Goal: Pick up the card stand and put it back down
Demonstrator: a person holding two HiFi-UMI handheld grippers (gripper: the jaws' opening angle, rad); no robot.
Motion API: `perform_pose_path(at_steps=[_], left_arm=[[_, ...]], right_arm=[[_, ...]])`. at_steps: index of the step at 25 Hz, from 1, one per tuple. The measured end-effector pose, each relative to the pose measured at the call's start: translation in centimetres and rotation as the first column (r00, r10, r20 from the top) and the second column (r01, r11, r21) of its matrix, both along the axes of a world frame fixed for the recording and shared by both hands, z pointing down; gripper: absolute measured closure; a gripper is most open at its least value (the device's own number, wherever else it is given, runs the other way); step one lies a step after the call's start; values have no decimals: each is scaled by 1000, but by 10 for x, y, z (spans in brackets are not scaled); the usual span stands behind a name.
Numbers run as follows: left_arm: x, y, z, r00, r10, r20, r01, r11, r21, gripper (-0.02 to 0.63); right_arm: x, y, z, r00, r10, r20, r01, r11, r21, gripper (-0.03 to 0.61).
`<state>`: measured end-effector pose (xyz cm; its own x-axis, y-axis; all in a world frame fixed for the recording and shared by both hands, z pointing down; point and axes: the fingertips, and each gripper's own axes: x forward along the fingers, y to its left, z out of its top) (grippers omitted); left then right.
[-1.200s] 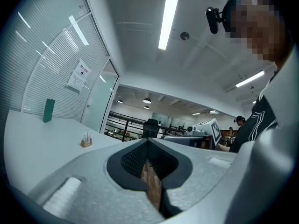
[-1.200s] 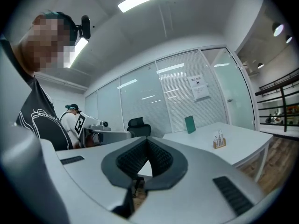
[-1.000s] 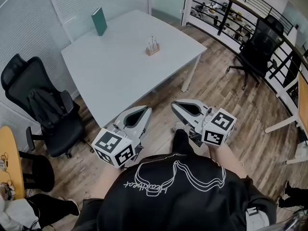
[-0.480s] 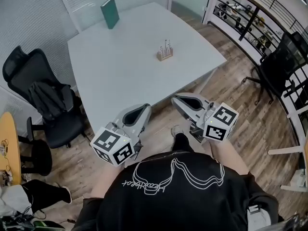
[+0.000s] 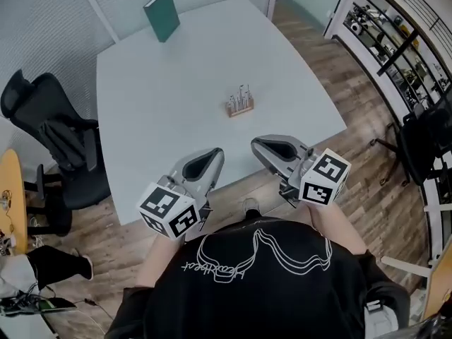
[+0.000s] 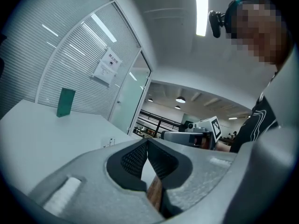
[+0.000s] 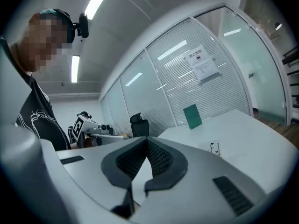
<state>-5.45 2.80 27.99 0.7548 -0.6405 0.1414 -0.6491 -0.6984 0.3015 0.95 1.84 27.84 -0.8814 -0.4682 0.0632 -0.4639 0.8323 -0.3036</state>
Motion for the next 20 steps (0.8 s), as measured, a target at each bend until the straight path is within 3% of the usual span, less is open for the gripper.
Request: perform_pose_path(at_steps=[9, 20], left_arm=[[48, -80, 18, 996, -71, 50, 71, 997, 4, 600], [37, -128, 53, 988, -143, 60, 147, 988, -55, 598]], right_arm=[[49, -83, 15, 998, -57, -11, 57, 998, 1, 569], [52, -142, 51, 997, -59, -54, 57, 998, -41, 569]])
